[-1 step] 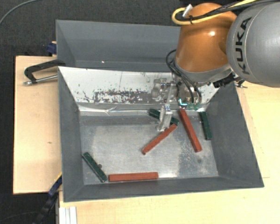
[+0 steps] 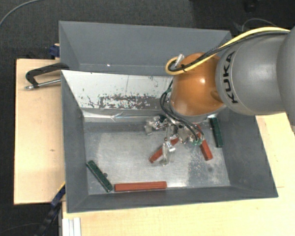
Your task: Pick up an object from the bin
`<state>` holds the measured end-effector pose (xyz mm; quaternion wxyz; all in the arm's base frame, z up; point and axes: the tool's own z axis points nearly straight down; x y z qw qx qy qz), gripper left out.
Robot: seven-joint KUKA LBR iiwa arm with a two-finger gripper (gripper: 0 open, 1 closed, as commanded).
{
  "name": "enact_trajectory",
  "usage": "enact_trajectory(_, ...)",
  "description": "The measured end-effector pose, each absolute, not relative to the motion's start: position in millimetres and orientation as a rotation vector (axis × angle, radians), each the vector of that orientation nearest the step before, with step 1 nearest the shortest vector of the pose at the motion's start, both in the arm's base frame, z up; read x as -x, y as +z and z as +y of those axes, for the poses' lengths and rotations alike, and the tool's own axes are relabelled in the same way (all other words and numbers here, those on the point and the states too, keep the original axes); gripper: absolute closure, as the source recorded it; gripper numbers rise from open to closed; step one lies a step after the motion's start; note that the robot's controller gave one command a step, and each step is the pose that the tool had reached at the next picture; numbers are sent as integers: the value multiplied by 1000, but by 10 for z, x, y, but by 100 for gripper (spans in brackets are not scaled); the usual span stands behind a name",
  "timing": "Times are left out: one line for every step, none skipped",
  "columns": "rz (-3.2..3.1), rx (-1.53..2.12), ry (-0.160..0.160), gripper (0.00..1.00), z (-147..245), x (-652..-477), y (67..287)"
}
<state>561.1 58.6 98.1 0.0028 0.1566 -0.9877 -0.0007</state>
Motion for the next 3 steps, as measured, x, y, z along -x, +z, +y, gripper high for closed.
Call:
enact_trajectory(-3106,-460,-2,0,483,-5693,691)
enact_trajectory(-3108,-461,-2,100,486,-5696,709)
enact_trajectory(-3118,-499,1,100,302,-5589,2489)
